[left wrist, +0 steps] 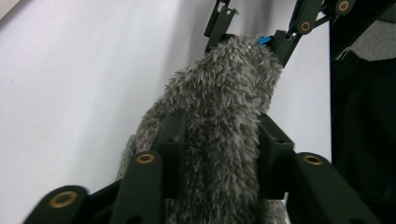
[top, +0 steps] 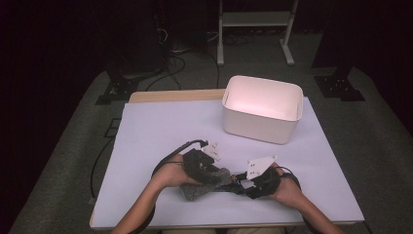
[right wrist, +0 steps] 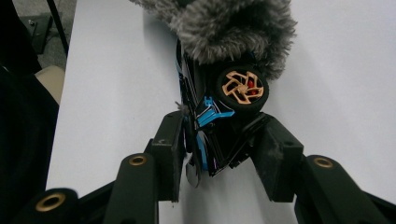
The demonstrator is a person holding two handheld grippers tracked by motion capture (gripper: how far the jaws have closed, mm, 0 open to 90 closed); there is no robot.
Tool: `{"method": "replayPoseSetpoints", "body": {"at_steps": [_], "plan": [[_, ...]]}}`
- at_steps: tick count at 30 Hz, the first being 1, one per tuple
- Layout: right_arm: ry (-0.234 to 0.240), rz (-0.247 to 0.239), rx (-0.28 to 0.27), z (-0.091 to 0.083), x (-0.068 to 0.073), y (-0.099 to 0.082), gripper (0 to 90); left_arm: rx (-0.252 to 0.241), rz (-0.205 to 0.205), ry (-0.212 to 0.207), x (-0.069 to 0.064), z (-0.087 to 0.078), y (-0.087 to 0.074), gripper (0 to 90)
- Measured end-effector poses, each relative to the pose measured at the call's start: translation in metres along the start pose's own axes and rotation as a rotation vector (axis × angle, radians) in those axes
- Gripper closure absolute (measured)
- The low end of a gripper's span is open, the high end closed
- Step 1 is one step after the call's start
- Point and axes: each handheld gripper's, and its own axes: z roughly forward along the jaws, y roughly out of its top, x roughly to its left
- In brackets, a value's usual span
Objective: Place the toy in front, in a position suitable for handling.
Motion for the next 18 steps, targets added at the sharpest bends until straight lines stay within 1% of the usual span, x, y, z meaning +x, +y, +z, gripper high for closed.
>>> {"method": "replayPoseSetpoints", "body": {"at_steps": [3,4,6,7,8,10,11,12,13,14,15,16,18], "plan": [[-0.007,-0.006,0.003,0.000,0.002,0.001,55.3,0.003,0.001,-0.005,0.000,-0.001,0.000,63.5],[-0.007,-0.008,0.005,-0.001,0.002,0.001,55.5,-0.004,-0.017,-0.014,0.001,-0.002,-0.001,63.5],[-0.007,-0.008,0.004,-0.001,0.002,0.001,55.5,-0.023,-0.037,-0.025,0.004,-0.004,-0.003,64.1],[-0.006,-0.009,0.003,0.000,0.002,0.001,55.5,-0.023,-0.037,-0.025,0.004,-0.004,-0.003,64.9],[-0.007,-0.011,0.003,0.000,0.002,0.001,55.5,-0.044,-0.051,-0.032,0.006,-0.007,-0.006,65.6],[-0.007,-0.015,0.002,0.000,0.002,0.001,55.5,-0.051,-0.059,-0.033,0.007,-0.008,-0.008,67.1],[-0.006,-0.012,0.000,0.000,0.002,0.001,55.5,-0.053,-0.062,-0.027,0.008,-0.011,-0.010,68.2],[-0.006,-0.012,0.000,0.000,0.001,0.000,55.5,-0.046,-0.058,-0.018,0.007,-0.012,-0.010,71.2],[-0.005,-0.010,0.000,0.000,0.002,0.001,55.5,-0.042,-0.044,-0.002,0.007,-0.014,-0.010,74.3],[-0.007,-0.014,0.003,0.000,0.002,0.001,55.5,-0.042,-0.044,-0.002,0.007,-0.014,-0.010,78.3],[-0.007,-0.008,0.004,0.000,0.002,0.001,55.5,-0.047,-0.027,0.032,0.005,-0.017,-0.012,80.6],[-0.008,-0.012,0.002,0.000,0.002,0.001,55.4,-0.054,-0.029,0.049,0.004,-0.018,-0.014,81.7],[-0.007,-0.012,0.001,0.000,0.002,0.001,55.5,-0.061,-0.030,0.063,0.003,-0.022,-0.020,82.4]]}}
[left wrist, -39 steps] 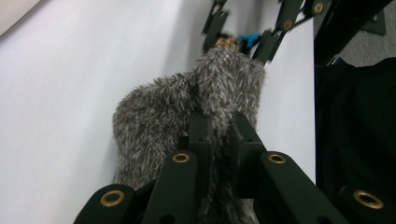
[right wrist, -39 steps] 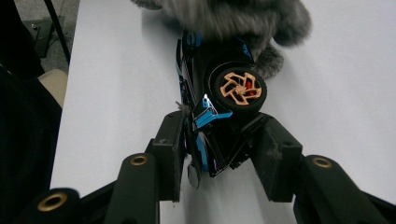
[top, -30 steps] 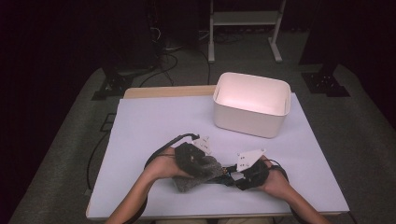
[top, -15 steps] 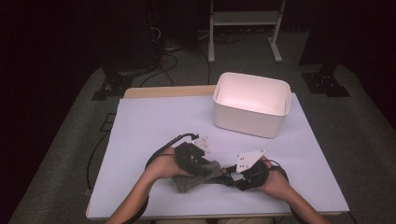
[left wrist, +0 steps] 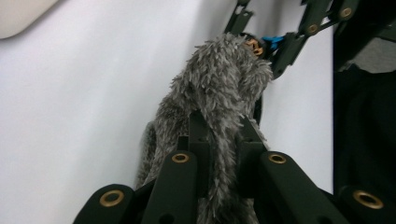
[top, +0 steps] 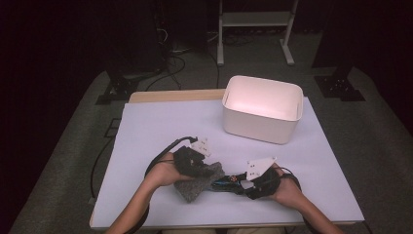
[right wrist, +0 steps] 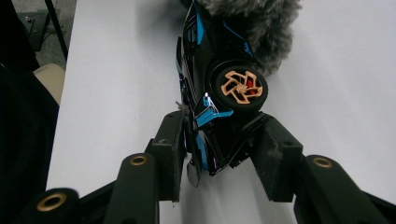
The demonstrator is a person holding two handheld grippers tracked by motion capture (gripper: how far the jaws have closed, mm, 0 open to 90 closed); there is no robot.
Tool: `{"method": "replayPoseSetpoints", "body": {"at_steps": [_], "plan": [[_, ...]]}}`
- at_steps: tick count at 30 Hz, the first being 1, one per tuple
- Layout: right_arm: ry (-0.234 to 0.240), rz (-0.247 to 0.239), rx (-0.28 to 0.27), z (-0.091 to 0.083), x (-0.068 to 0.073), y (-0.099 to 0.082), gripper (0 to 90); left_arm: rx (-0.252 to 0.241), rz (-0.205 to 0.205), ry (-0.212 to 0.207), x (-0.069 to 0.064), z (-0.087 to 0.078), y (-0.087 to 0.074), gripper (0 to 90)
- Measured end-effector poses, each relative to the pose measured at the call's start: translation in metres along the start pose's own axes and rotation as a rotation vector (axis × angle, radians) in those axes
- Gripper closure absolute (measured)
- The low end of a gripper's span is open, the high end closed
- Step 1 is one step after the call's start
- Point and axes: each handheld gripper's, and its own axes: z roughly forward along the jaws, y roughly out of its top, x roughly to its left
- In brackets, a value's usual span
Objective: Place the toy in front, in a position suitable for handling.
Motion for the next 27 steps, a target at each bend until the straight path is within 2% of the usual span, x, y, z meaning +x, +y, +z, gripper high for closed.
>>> {"method": "replayPoseSetpoints", "body": {"at_steps": [5,8,11,12,16,19,20,21,22,23,27], "plan": [[-0.001,0.003,0.001,0.000,0.001,0.000,55.6,-0.004,-0.022,0.020,0.003,-0.012,-0.014,82.8],[-0.001,0.000,0.002,0.000,0.000,0.000,55.5,0.021,-0.041,0.054,0.008,-0.025,-0.028,82.7],[0.003,0.002,-0.003,0.000,-0.001,0.000,55.5,0.019,-0.060,0.072,0.009,-0.032,-0.036,82.7],[0.006,0.002,-0.004,0.000,-0.001,-0.001,55.4,0.018,-0.077,0.084,0.009,-0.038,-0.043,82.6],[0.008,0.011,-0.002,0.001,-0.003,-0.001,54.9,0.011,-0.100,0.092,0.012,-0.045,-0.051,82.6],[0.008,0.013,-0.001,0.002,-0.003,0.000,54.6,-0.002,-0.095,0.084,0.012,-0.046,-0.050,82.6],[0.008,0.016,0.002,0.002,-0.003,0.000,54.6,-0.007,-0.093,0.078,0.011,-0.045,-0.047,82.6],[0.007,0.014,0.002,0.002,-0.003,0.001,54.6,-0.018,-0.074,0.064,0.010,-0.042,-0.040,82.6],[0.007,0.016,0.004,0.002,-0.003,0.001,54.5,-0.018,-0.074,0.064,0.010,-0.042,-0.040,82.6],[0.007,0.016,0.004,0.002,-0.003,0.001,54.5,-0.031,-0.057,0.039,0.007,-0.036,-0.030,82.6],[0.006,0.006,0.002,0.003,-0.003,0.001,54.5,-0.005,-0.007,-0.007,0.001,-0.016,-0.006,82.6]]}}
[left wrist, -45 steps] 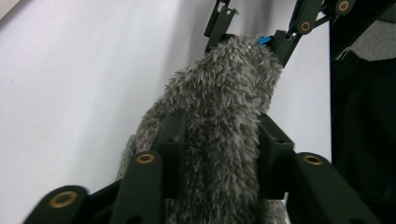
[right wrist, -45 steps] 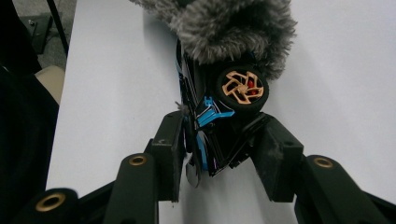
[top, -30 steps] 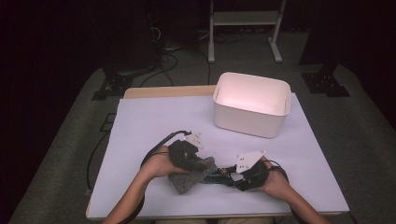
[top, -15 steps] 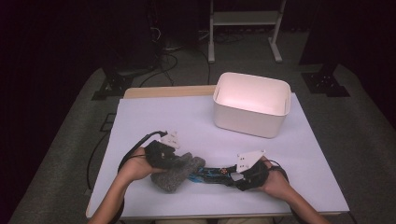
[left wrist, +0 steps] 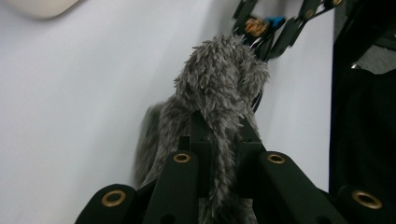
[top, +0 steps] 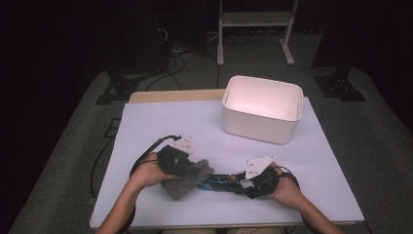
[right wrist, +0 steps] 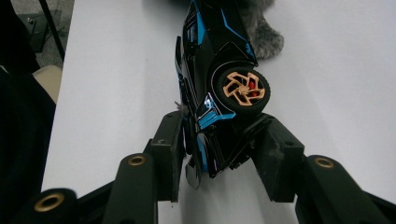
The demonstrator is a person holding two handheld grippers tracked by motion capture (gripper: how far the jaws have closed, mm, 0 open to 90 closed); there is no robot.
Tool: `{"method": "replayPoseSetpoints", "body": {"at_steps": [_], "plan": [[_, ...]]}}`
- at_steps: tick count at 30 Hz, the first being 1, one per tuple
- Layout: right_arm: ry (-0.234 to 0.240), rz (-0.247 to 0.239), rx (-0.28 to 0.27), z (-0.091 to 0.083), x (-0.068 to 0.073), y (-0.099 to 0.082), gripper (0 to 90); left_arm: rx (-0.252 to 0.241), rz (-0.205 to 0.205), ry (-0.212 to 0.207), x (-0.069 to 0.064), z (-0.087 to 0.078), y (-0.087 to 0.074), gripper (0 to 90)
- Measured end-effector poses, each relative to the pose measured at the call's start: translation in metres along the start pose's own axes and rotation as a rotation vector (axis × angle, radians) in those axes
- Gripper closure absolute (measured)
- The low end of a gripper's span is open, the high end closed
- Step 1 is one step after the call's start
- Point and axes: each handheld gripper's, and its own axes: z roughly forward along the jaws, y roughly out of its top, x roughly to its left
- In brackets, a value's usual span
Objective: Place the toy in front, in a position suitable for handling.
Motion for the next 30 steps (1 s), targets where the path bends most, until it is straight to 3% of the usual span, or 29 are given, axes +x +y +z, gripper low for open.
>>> {"method": "replayPoseSetpoints", "body": {"at_steps": [3,4,10,13,18,22,26,30], "plan": [[-0.002,-0.003,0.000,0.000,0.001,0.000,54.6,0.021,0.024,-0.007,-0.004,0.012,0.012,82.6],[-0.003,-0.004,0.000,0.000,0.001,0.000,54.6,0.029,0.053,-0.031,-0.007,0.023,0.022,82.6],[-0.005,-0.002,0.001,0.000,0.001,0.000,54.6,0.037,0.111,-0.076,-0.019,0.049,0.051,82.2],[-0.005,0.001,0.000,0.000,0.002,0.000,54.5,0.049,0.115,-0.080,-0.020,0.054,0.055,82.2],[0.001,0.006,-0.009,0.000,0.000,-0.001,54.6,0.060,0.110,-0.053,-0.017,0.047,0.049,82.1],[0.002,0.009,-0.012,0.000,0.000,-0.001,54.6,0.075,0.082,-0.022,-0.011,0.034,0.035,81.9],[0.008,0.012,-0.013,0.000,-0.001,-0.002,54.5,0.069,0.027,0.021,-0.001,0.012,0.014,81.8],[-0.005,0.003,-0.009,0.001,-0.002,0.000,54.4,0.062,-0.001,0.028,0.004,0.005,0.006,81.6]]}}
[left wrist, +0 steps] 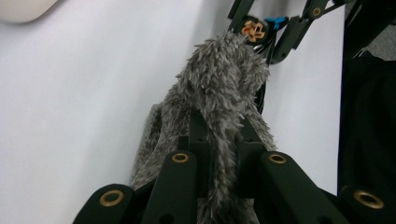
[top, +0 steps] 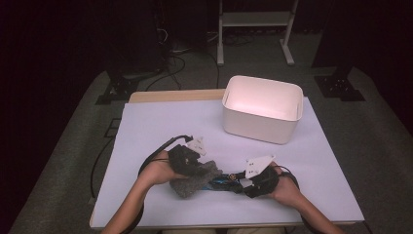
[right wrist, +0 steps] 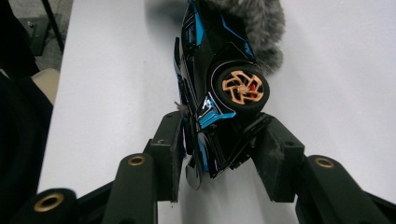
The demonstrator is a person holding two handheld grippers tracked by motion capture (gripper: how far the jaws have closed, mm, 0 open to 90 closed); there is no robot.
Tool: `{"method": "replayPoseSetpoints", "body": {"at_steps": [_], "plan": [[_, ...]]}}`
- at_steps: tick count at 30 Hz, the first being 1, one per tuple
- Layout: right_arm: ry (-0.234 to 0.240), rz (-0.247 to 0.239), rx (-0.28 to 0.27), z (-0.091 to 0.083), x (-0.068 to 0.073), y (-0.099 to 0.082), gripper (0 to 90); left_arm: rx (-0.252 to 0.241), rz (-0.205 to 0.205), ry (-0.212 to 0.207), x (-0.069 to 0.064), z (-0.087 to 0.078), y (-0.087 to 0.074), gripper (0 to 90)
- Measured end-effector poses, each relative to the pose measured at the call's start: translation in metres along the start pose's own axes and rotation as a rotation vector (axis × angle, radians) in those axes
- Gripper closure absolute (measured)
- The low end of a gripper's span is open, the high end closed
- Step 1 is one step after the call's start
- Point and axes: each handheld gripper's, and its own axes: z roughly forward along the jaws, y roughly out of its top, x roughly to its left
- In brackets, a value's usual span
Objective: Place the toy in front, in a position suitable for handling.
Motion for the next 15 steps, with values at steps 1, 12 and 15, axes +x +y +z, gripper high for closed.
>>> {"method": "replayPoseSetpoints", "body": {"at_steps": [1,12,15], "plan": [[-0.009,0.002,-0.001,0.000,-0.001,0.001,54.6,-0.004,-0.003,0.001,0.001,0.000,0.000,81.5],[-0.032,0.017,-0.017,0.002,-0.018,0.003,55.4,-0.005,-0.023,0.000,0.012,0.009,0.008,81.5],[-0.039,0.032,-0.021,0.000,-0.015,0.003,55.2,-0.032,-0.031,-0.011,0.008,0.010,0.002,81.4]]}}
